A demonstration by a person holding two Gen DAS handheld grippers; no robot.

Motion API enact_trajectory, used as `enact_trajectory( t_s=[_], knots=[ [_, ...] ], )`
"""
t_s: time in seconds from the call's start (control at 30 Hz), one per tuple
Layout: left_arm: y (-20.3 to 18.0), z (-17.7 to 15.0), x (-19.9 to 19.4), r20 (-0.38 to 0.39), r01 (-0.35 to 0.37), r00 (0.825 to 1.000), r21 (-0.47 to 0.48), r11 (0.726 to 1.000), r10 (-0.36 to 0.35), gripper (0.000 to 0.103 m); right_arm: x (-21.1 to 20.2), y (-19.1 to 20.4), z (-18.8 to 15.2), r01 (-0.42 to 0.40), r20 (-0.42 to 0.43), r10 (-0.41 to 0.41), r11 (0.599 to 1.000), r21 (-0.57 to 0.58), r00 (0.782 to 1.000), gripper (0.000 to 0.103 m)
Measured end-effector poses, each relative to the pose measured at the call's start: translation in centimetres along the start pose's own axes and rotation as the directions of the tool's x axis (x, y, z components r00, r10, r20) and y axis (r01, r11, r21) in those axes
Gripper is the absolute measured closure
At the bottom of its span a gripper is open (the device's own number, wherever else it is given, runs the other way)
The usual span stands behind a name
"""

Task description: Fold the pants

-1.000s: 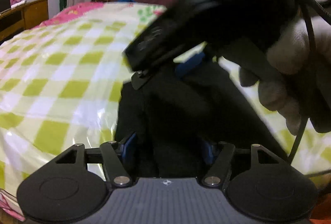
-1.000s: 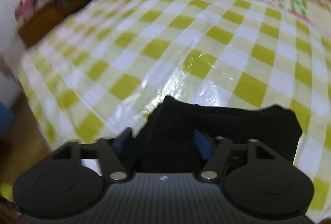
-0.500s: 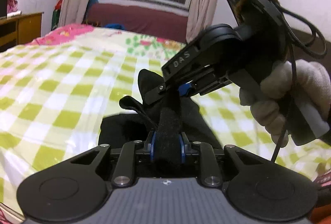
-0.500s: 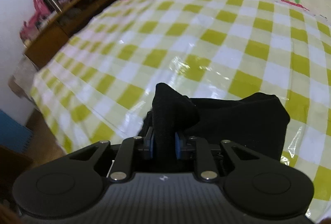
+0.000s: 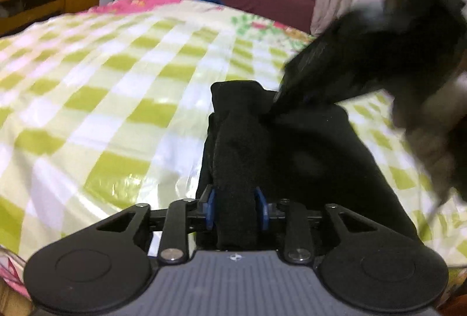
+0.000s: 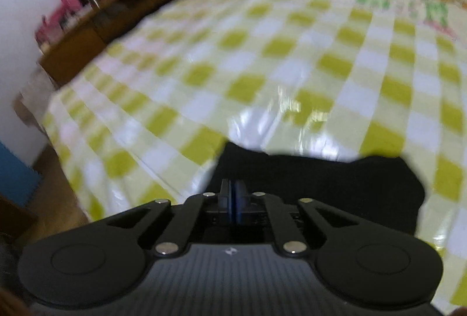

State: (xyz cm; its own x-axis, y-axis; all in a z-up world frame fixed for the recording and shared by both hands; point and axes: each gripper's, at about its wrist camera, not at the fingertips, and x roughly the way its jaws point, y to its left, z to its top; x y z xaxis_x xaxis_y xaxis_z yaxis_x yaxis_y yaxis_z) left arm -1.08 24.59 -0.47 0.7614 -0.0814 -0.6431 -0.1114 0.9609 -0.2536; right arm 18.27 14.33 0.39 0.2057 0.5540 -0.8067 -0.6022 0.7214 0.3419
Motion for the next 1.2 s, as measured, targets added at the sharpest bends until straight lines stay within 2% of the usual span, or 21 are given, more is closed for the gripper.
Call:
enact_trajectory(
  t_s=[0.1, 0.17, 0.27, 0.33, 0.37, 0.43, 0.47, 0.5, 0.53, 0.57, 0.6, 0.67, 0.77, 0.87, 0.93, 1.0, 1.07, 1.13, 1.2],
  knots=[
    [-0.8, -0.2, -0.9, 0.015, -0.058, 0.998, 0.063, 0.996, 0.057, 0.053, 0.8, -0.8, -0.3, -0.007, 0.009, 0.007, 0.999, 0.043, 1.0, 0.1],
    [-1.1, -0.1, -2.3, 0.044, -0.069, 0.997, 0.092, 0.993, 0.065, 0.053, -0.9, -0.4, -0.3, -0.028, 0.043, 0.026, 0.998, 0.049, 0.999, 0.094],
    [-1.0, 0.5, -4.2, 0.115, -0.128, 0.987, 0.108, 0.986, 0.116, 0.053, -4.4, 0.6, -0.8, 0.015, 0.141, -0.011, 0.999, -0.028, 0.99, 0.092],
    [-1.1, 1.2, -4.5, 0.164, -0.147, 0.978, 0.103, 0.984, 0.129, 0.052, -5.0, 0.3, -1.3, 0.023, 0.168, -0.016, 0.999, -0.04, 0.986, 0.082],
    [-1.0, 1.5, -4.0, 0.165, -0.137, 0.979, 0.099, 0.986, 0.119, 0.052, -4.3, -0.1, -1.5, 0.023, 0.157, -0.017, 0.999, -0.034, 0.987, 0.078],
    [-1.3, 1.7, -2.6, 0.159, -0.129, 0.981, 0.105, 0.986, 0.111, 0.052, -2.1, -1.1, -2.2, 0.035, 0.1, -0.035, 0.999, -0.005, 0.994, 0.078],
    [-1.6, 1.5, -1.4, 0.132, -0.13, 0.985, 0.127, 0.983, 0.113, 0.052, -1.0, -1.6, -2.7, 0.036, 0.076, -0.036, 0.999, -0.001, 0.996, 0.078],
    [-1.6, 1.3, 0.5, 0.08, -0.151, 0.987, 0.148, 0.977, 0.14, 0.051, -0.4, -2.1, -3.0, 0.042, 0.071, -0.042, 0.999, 0.005, 0.997, 0.079],
    [-1.4, 0.8, 2.1, 0.035, -0.19, 0.982, 0.155, 0.97, 0.187, 0.046, -0.8, -2.3, -3.2, 0.04, 0.075, -0.042, 0.999, 0.031, 0.996, 0.079],
    [-1.1, 0.7, 2.3, 0.029, -0.202, 0.979, 0.141, 0.969, 0.2, 0.046, -1.7, -2.6, -3.3, 0.019, 0.089, -0.025, 0.998, 0.059, 0.996, 0.079],
    [-1.0, 0.8, 2.0, 0.031, -0.197, 0.98, 0.128, 0.972, 0.194, 0.046, -2.9, -2.8, -3.6, -0.004, 0.115, -0.003, 0.998, 0.065, 0.993, 0.078],
    [-0.9, 1.3, 0.9, 0.049, -0.174, 0.984, 0.123, 0.977, 0.169, 0.046, -5.4, -3.6, -4.4, 0.019, 0.166, -0.029, 0.998, 0.061, 0.986, 0.075],
    [-1.2, 1.9, 0.5, 0.079, -0.2, 0.979, 0.167, 0.965, 0.189, 0.047, -7.3, -6.4, -6.2, 0.037, 0.183, -0.059, 0.992, 0.122, 0.981, 0.064],
    [-1.6, 1.8, -0.3, 0.13, -0.209, 0.974, 0.176, 0.962, 0.188, 0.047, -7.2, -8.5, -8.0, 0.022, 0.174, -0.057, 0.98, 0.198, 0.983, 0.066],
    [-2.0, 2.1, -0.7, 0.147, -0.226, 0.968, 0.173, 0.958, 0.202, 0.047, -7.4, -8.4, -8.5, 0.025, 0.205, -0.066, 0.98, 0.196, 0.976, 0.067],
    [-2.3, 2.1, 0.2, 0.105, -0.214, 0.975, 0.195, 0.957, 0.196, 0.047, -6.7, -8.6, -8.3, 0.034, 0.205, -0.074, 0.981, 0.191, 0.976, 0.066],
    [-2.6, 1.5, 2.9, 0.012, -0.223, 0.974, 0.265, 0.938, 0.228, 0.044, -5.2, -9.1, -8.1, 0.028, 0.158, -0.055, 0.985, 0.167, 0.986, 0.06],
    [-3.1, 1.4, 3.8, 0.008, -0.259, 0.963, 0.292, 0.921, 0.268, 0.044, -4.7, -9.3, -8.3, 0.033, 0.14, -0.055, 0.987, 0.157, 0.989, 0.059],
    [-3.9, 2.2, 2.7, 0.037, -0.263, 0.964, 0.305, 0.915, 0.265, 0.045, -5.9, -9.0, -8.4, 0.016, 0.175, -0.046, 0.986, 0.166, 0.983, 0.058]
  ],
)
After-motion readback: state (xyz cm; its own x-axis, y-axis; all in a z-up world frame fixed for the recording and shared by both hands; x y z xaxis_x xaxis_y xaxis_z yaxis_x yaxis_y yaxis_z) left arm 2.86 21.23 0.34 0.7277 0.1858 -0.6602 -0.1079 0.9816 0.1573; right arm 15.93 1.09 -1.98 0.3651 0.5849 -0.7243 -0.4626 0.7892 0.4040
